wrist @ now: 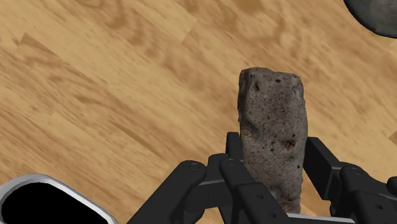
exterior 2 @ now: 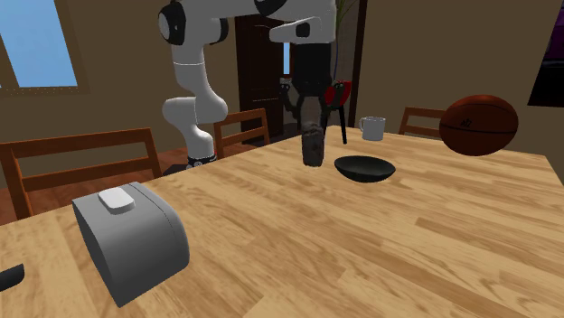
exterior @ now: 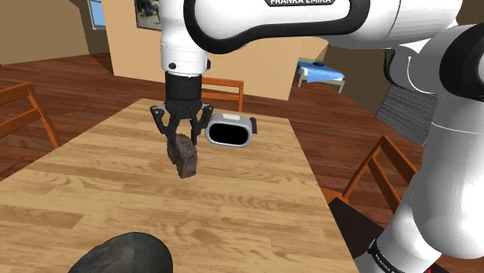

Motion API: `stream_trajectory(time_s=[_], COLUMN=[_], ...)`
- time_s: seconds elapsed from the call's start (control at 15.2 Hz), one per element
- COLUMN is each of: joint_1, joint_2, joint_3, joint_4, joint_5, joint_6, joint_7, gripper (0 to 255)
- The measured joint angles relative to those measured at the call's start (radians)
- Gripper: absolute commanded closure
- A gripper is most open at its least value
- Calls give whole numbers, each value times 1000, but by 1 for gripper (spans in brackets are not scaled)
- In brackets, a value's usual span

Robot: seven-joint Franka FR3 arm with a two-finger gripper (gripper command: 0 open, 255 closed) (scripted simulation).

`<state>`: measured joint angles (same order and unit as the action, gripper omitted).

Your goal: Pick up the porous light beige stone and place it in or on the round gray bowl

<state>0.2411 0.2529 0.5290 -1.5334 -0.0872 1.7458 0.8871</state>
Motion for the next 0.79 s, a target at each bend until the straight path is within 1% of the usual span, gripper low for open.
stream_trajectory(time_s=[0.46, 0.73, 0.79], joint_1=[116, 201, 227], joint_2=[42, 101, 125], joint_3=[48, 69, 72], joint_4=[62, 144, 178], joint_5=[-33, -69, -83], joint_6=[-26, -57, -71], joint_7=[160, 256, 280], gripper=[255, 255, 255])
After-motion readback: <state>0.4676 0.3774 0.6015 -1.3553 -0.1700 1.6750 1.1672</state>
